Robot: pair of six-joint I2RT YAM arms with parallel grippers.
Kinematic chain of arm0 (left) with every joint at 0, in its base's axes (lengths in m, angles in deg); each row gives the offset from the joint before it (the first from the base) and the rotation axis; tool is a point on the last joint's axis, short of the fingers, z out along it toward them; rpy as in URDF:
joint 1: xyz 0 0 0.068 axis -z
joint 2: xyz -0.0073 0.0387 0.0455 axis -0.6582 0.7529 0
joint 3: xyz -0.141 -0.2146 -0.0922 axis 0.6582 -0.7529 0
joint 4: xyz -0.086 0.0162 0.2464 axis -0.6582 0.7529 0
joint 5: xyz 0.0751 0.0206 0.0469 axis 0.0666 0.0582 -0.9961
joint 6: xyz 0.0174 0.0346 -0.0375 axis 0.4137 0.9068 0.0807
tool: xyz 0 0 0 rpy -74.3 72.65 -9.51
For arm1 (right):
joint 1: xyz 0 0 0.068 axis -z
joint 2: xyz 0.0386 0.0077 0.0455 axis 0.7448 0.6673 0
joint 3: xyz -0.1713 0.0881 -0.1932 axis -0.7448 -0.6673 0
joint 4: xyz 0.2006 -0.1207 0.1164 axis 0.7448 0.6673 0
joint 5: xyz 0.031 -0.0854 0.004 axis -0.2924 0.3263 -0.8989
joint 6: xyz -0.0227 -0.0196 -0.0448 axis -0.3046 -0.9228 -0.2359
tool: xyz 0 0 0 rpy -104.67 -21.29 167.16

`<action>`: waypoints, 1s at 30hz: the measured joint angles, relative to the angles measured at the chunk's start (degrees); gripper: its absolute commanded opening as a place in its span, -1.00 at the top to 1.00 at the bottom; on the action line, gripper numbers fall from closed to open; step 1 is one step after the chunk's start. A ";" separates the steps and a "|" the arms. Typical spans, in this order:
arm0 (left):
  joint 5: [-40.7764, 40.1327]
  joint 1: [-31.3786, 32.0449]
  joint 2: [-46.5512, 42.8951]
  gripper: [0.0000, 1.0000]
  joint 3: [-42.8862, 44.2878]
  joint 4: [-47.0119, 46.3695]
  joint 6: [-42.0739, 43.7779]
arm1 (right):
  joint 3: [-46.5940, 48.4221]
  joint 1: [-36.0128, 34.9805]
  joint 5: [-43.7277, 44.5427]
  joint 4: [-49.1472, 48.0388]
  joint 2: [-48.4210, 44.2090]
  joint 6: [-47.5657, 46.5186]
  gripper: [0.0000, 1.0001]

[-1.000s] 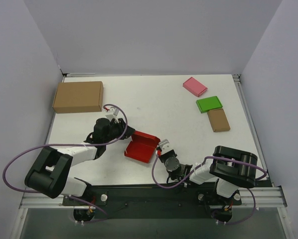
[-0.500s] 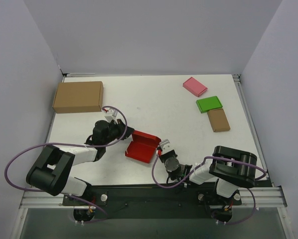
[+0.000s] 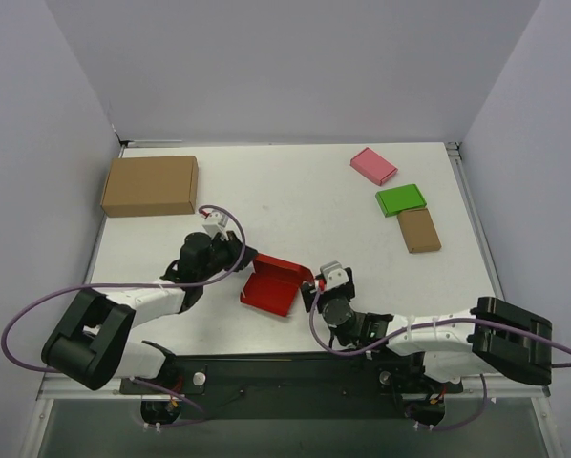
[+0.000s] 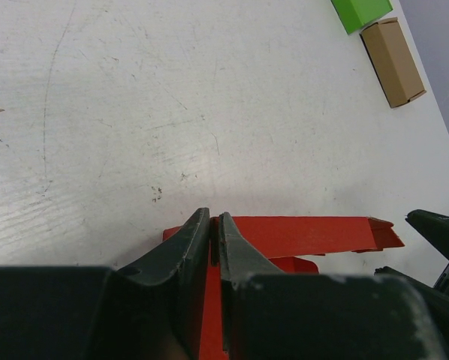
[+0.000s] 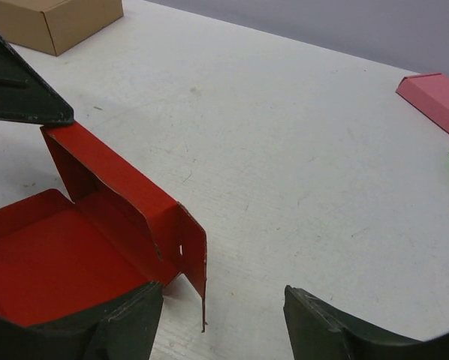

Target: Fold the paper box

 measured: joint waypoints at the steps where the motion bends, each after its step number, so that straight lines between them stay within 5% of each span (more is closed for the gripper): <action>1: -0.44 0.37 -0.24 0.62 0.07 0.44 0.28 | 0.07 -0.04 -0.26 1.81 -1.07 0.74 -0.41; 20: -4.57 3.23 -0.70 0.62 2.27 4.72 1.79 | 1.25 -0.31 -13.57 29.51 -19.87 12.81 -0.49; 26: -5.31 3.74 -1.38 0.62 2.27 5.57 2.47 | 6.27 1.01 -15.41 36.35 -23.26 28.30 -0.36; 30: -5.95 4.13 -2.01 0.62 2.27 6.36 2.73 | 10.47 5.20 -19.56 35.93 -19.52 42.51 -0.11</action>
